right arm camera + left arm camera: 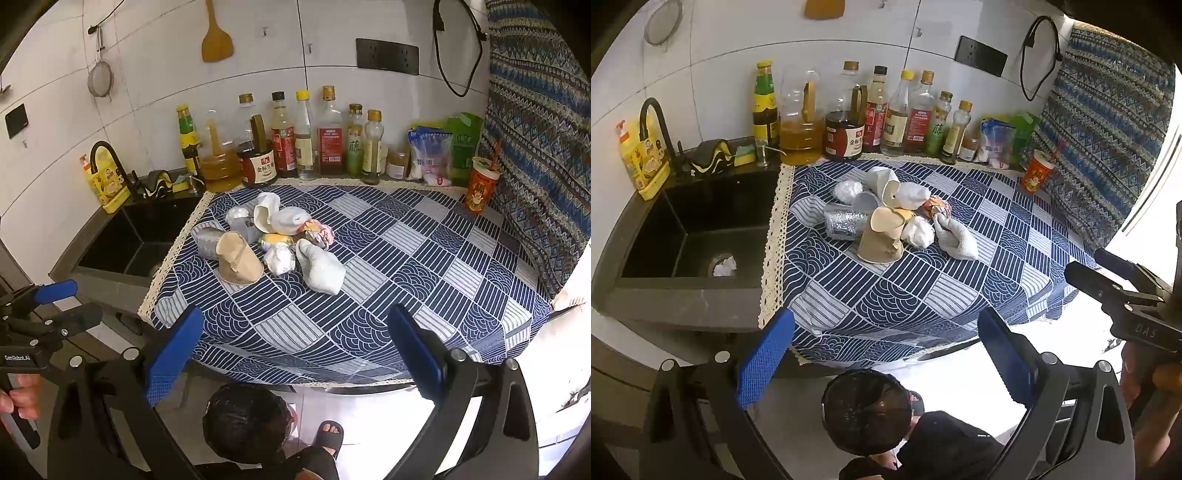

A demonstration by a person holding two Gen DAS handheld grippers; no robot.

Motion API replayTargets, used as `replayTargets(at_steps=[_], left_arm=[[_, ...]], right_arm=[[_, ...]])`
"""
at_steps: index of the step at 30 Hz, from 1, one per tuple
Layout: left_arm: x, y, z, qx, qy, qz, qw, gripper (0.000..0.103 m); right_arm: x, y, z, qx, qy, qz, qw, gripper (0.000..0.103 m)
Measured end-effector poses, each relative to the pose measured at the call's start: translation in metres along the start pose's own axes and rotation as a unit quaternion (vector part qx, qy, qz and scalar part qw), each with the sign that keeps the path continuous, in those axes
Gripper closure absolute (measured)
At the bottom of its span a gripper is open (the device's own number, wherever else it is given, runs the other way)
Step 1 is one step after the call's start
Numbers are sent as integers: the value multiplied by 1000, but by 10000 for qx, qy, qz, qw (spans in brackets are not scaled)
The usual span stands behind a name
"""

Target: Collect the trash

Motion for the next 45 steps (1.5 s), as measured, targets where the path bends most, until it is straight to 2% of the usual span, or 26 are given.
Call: replayTargets(at_steps=[28, 45], left_arm=[[-3, 8, -12, 94, 13, 55, 9999, 7], [-6, 9, 1, 113, 83, 105, 9998, 7]], right_arm=[[2, 7, 1, 108, -57, 150, 9998, 4], [-7, 8, 9, 120, 65, 143, 9998, 4]])
Point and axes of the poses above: each gripper's, at about its wrist camera, not at the fingertips, and x roughly the way its jaws point, z to its left, y to its underside, the point moved 2 cm from there along x, roughly the way its jaws point, and after that the axes turned 12 degrees about -y, right-handed, at the moved point
